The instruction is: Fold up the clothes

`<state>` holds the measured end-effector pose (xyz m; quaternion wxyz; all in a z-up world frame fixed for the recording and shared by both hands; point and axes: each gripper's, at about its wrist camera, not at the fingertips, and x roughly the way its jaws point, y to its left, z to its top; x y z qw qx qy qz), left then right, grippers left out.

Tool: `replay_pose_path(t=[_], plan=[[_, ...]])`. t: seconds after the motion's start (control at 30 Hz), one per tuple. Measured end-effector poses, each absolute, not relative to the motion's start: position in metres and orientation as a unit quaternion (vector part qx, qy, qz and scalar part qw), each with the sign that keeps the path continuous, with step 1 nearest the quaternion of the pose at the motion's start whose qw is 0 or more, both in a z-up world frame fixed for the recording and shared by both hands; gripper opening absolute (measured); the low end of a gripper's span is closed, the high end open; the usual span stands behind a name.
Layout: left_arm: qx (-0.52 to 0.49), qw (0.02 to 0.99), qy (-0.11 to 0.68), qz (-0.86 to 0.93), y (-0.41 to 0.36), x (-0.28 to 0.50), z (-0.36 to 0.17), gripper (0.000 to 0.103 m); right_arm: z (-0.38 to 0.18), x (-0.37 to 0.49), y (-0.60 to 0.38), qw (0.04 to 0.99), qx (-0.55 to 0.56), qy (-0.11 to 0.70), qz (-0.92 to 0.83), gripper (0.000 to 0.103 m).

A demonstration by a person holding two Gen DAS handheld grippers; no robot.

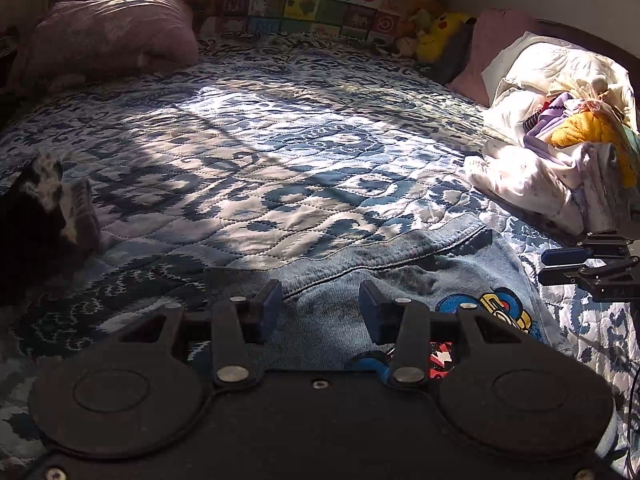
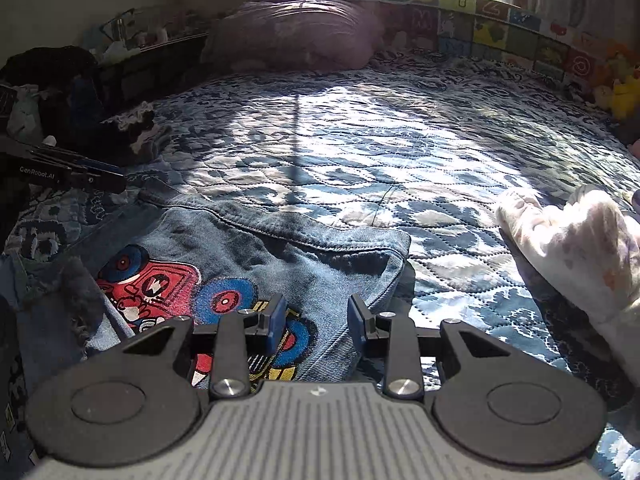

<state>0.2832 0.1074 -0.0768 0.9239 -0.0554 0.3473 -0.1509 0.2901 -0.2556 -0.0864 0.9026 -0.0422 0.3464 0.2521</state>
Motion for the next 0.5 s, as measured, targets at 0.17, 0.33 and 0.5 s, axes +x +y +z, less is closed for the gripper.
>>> replay_pose_path(t=[0.17,0.33,0.5], plan=[[-0.164,0.913,0.351,-0.128,0.134,0.187,-0.081,0.043,-0.08,0.217,-0.269,0.899,-0.022,0.349,0.263,0.04],[-0.207,0.908,0.352,-0.089,0.138,0.115,-0.09,0.049,-0.076,0.153,-0.216,0.89,-0.091,0.331,0.3,0.05],[-0.248,0.913,0.323,-0.016,0.165,0.07,-0.091,0.05,-0.086,0.109,-0.123,0.868,-0.216,0.293,0.339,0.05]])
